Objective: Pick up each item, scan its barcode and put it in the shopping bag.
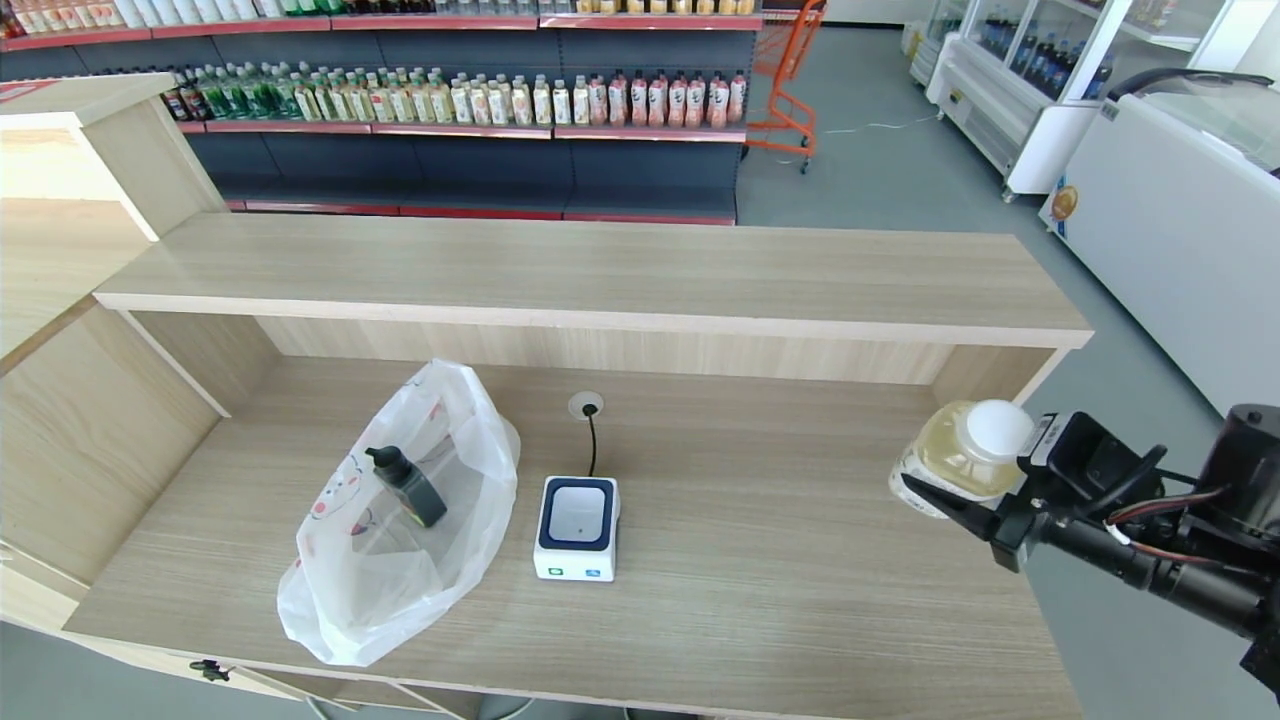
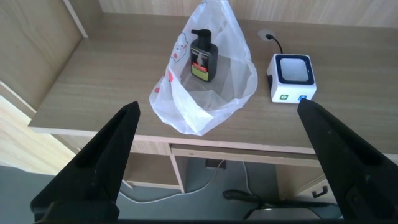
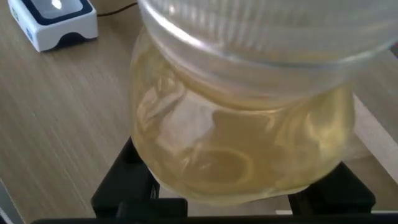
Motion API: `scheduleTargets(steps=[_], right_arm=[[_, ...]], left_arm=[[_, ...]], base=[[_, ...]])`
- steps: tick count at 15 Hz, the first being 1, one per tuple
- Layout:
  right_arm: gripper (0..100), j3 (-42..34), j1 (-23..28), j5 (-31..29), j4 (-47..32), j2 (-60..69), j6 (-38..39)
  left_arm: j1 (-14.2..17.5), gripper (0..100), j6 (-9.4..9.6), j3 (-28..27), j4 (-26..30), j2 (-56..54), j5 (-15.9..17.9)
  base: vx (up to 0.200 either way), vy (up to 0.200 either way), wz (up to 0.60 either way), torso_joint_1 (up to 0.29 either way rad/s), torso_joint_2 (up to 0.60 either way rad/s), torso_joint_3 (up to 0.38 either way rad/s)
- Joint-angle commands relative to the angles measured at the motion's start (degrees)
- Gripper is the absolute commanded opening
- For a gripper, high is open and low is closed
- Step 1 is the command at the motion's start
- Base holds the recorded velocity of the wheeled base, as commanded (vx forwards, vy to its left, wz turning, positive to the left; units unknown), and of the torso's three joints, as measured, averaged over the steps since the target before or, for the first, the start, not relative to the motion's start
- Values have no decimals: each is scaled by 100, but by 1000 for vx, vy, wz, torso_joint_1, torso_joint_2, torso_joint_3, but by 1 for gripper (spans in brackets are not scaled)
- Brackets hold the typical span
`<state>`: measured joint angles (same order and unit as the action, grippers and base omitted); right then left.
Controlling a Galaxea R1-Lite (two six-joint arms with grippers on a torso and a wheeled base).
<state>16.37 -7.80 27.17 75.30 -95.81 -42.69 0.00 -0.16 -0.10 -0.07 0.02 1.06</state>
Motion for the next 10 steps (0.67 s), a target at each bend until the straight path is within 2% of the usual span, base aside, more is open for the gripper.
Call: scheduleTargets(steps=[1,8,10], right_arm=[[0,-73,24,201,644,-887,-125],[0,-73,-20,702,819,-1001,-20],[0,-29,-99,772,828,-993,165]], left_arm=[[0,100,-2,1,-1,-2,-1],[0,100,-2,1,-1,-2,-1],[0,100,-2,1,-1,-2,-1]], base=[[0,0,0,0,0,0],[0,0,0,0,0,0],[0,200,0,0,2,-2]])
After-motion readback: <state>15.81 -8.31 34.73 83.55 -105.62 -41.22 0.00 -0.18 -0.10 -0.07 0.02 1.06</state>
